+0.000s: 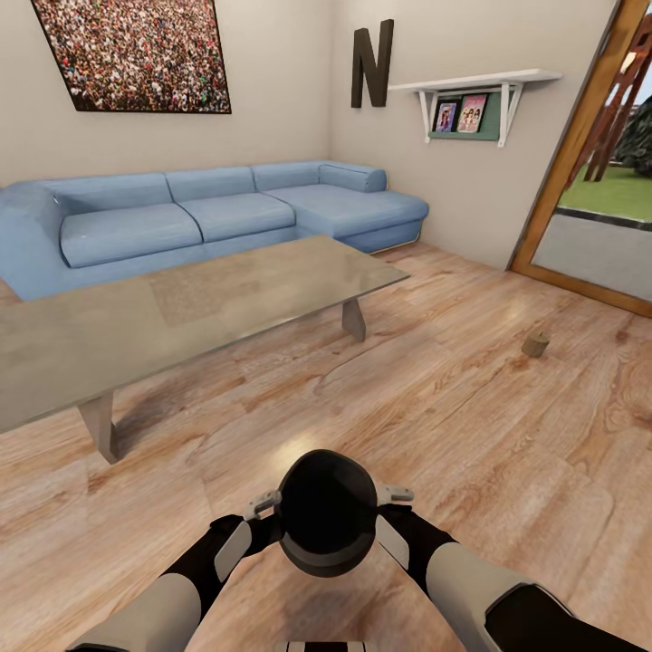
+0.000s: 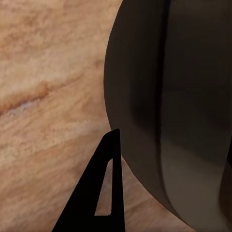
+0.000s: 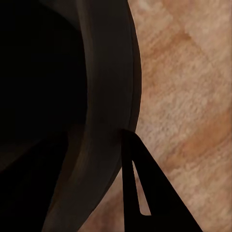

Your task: Place each of the two pumpkins and all three candles from the living room inside a cabinet in the living room (use any cabinet), then make sure every cabinet is closed, and position the cauldron so it is next to a table in the living room.

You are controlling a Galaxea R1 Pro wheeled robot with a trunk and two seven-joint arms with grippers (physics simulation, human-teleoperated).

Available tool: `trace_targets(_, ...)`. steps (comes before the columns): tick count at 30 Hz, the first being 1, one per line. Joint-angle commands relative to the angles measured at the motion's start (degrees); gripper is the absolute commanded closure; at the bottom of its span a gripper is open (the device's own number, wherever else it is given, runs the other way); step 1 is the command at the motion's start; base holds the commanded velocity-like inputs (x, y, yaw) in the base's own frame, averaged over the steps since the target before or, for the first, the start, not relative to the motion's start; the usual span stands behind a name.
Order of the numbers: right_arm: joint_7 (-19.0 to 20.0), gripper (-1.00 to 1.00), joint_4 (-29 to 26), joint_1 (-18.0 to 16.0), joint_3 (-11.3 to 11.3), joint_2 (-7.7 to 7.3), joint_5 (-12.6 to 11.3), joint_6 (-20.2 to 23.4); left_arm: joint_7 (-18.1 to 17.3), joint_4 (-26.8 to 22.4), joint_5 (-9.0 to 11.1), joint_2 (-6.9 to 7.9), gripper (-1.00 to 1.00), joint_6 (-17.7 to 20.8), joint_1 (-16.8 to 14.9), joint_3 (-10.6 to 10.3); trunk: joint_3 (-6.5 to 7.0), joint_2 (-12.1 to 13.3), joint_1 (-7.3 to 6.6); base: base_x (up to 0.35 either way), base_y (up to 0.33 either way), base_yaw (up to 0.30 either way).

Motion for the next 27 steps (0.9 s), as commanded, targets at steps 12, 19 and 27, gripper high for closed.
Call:
trace_targets(12,-0.4,1.00,-0.2,-0.1,-0.1,0.00,0.6,0.3,0.9,-0.1,-0.9,0.12,1.00,0.3,0.0,-0.4,0.62,0.0,-0.10,0.000,0.000,0.000)
trace_targets(19,-0.4,1.00,-0.2,-0.1,-0.1,0.00,0.6,0.3,0.9,-0.1,-0.9,0.12,1.00,0.3,0.0,-0.4,1.29,0.1,-0.17,0.000,0.000,0.000)
trace_targets(27,-0.4,1.00,-0.2,-0.1,-0.1,0.00,0.6,0.3,0.9,-0.1,-0.9,0.12,1.00,0.3,0.0,-0.4,2.40,0.1,-0.30,0.000,0.000,0.000)
